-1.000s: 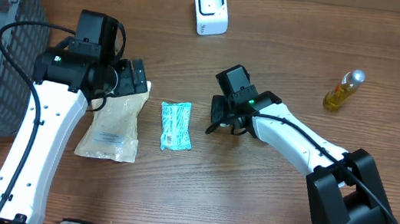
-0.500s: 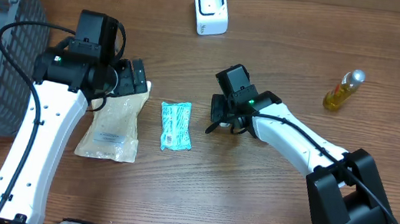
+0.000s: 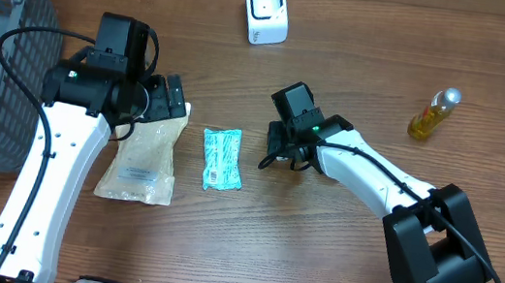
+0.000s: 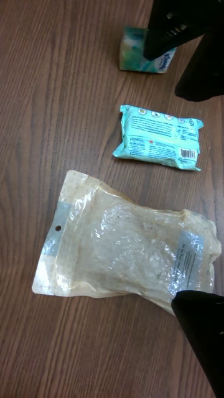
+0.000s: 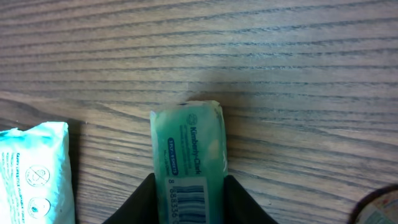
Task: Scan the item barcode
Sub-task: 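Lower the right gripper over the small green tissue pack beside the jar, then close the right gripper on the small tissue pack's end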
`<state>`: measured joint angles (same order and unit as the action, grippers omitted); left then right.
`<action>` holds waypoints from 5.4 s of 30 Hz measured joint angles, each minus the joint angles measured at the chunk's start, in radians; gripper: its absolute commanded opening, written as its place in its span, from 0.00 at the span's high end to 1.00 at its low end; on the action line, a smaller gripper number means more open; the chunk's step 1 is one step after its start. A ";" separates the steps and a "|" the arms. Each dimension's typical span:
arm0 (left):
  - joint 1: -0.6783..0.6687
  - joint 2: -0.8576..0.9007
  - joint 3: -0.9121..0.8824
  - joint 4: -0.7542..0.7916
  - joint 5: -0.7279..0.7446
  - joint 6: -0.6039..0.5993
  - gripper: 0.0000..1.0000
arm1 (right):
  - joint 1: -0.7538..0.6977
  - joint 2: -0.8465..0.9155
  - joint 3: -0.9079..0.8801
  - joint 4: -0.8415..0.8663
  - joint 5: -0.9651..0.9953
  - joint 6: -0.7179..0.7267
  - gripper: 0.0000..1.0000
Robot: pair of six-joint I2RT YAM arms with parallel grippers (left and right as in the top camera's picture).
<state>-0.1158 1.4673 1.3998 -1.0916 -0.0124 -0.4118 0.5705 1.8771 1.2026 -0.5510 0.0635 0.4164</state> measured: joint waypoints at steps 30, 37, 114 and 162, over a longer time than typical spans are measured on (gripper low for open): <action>0.000 0.000 0.000 0.000 0.000 0.000 0.00 | 0.031 0.000 0.030 -0.123 -0.110 0.011 0.87; 0.000 0.000 0.000 0.000 0.000 0.000 0.00 | 0.082 0.000 0.032 -0.136 -0.112 0.028 0.68; 0.000 0.000 0.000 0.000 0.000 0.000 0.00 | 0.027 0.002 0.135 -0.228 0.190 0.028 0.96; 0.000 0.000 0.000 0.000 0.000 0.000 0.00 | 0.024 0.002 0.135 -0.333 -0.047 0.023 0.65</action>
<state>-0.1158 1.4673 1.3998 -1.0916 -0.0124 -0.4118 0.5941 1.8786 1.3376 -0.8845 0.0170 0.4393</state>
